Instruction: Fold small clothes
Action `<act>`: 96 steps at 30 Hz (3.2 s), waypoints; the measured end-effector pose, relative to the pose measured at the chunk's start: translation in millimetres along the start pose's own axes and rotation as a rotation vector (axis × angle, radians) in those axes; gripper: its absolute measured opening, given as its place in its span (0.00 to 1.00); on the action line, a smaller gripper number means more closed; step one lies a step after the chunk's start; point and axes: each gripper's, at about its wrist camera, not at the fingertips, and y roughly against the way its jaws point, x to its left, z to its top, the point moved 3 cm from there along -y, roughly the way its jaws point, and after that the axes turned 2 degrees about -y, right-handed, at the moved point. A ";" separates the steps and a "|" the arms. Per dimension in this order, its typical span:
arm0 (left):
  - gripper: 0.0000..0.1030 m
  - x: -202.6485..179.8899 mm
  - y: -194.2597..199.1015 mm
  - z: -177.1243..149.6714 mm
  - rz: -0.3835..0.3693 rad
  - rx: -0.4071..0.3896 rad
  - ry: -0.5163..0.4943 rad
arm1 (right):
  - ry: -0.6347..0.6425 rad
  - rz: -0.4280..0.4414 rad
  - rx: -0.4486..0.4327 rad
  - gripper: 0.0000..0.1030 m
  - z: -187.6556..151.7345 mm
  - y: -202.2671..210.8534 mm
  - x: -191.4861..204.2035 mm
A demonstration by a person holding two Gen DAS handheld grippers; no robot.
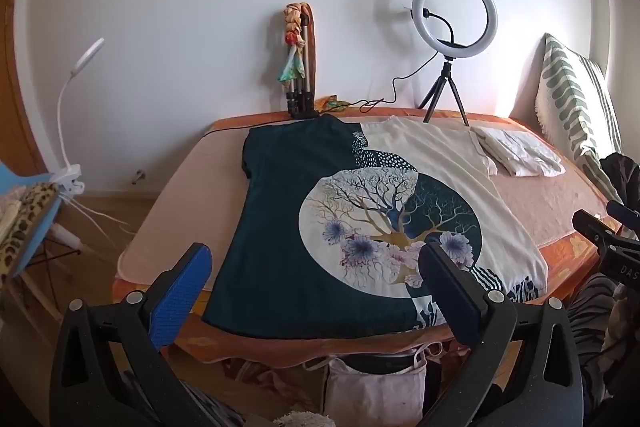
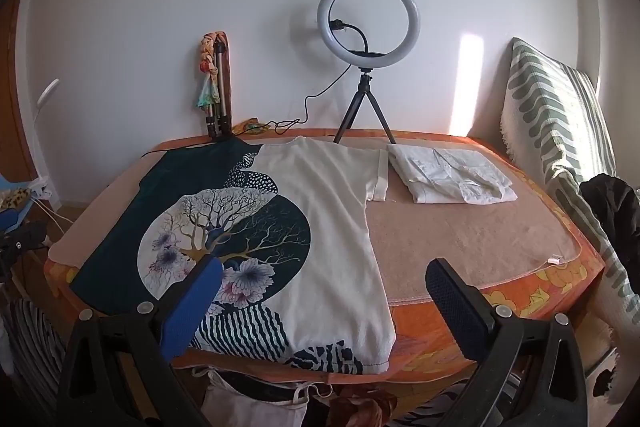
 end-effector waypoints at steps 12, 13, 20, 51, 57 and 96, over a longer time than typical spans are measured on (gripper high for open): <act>1.00 0.2 2.4 2.2 0.002 -0.009 0.003 | -0.006 0.007 0.008 1.00 -0.3 -1.7 2.3; 1.00 0.3 2.8 2.5 0.001 -0.010 0.004 | -0.008 0.007 0.007 1.00 0.0 -1.7 1.7; 1.00 0.2 5.0 3.1 0.002 -0.016 0.008 | -0.011 0.008 0.007 1.00 0.3 -1.5 1.8; 1.00 3.4 4.3 2.3 0.008 -0.018 0.026 | -0.011 0.015 0.016 1.00 -0.4 -3.0 4.0; 1.00 2.9 3.1 1.2 0.005 -0.013 0.025 | -0.012 0.016 0.019 1.00 -0.9 -3.6 4.6; 0.65 111.4 -101.6 -61.5 -0.126 0.277 0.290 | 0.128 0.359 0.115 0.97 134.5 -138.5 132.8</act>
